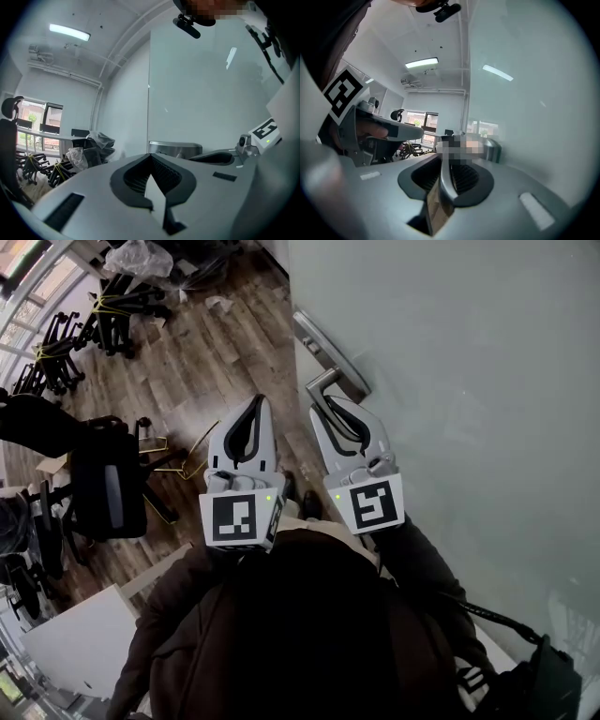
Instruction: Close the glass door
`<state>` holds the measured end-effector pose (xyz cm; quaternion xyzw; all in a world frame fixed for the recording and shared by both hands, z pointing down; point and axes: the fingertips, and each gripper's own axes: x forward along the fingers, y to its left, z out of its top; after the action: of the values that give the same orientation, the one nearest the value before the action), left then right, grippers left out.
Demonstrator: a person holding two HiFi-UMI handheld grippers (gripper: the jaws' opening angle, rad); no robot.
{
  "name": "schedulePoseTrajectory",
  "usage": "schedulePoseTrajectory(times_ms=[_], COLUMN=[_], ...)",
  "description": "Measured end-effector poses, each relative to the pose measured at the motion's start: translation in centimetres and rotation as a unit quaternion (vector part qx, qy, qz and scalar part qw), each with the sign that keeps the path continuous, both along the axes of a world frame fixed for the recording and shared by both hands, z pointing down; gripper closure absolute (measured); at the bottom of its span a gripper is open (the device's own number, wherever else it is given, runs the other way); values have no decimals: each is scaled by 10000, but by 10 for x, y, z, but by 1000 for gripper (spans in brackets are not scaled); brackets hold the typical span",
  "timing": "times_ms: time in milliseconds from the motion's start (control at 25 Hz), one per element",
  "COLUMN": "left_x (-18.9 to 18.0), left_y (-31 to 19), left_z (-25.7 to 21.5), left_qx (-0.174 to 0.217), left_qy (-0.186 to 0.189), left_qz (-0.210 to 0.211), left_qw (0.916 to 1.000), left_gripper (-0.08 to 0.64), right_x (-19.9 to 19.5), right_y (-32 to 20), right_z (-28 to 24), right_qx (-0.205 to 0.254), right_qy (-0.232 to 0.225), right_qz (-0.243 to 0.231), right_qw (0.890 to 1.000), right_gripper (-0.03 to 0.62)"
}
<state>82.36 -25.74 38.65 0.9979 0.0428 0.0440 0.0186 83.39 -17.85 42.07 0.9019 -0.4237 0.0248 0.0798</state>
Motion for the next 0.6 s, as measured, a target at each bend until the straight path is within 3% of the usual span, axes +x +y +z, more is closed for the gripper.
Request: schedulePoseTrajectory(times_ms=[280,600], left_x=[-15,-55], left_y=[7,-4], left_z=[4,11], left_qx=[24,-5], left_qy=[-41,-105], left_qz=[-221,-698], left_qw=[9997,9975], left_gripper=[563,563], right_x=[6,-12], right_y=[4,-5], right_z=[2,0], right_qx=[190,266], right_qy=[-316,-325], right_qz=[-77,-225], right_qw=[9993,9989], right_gripper=[526,526])
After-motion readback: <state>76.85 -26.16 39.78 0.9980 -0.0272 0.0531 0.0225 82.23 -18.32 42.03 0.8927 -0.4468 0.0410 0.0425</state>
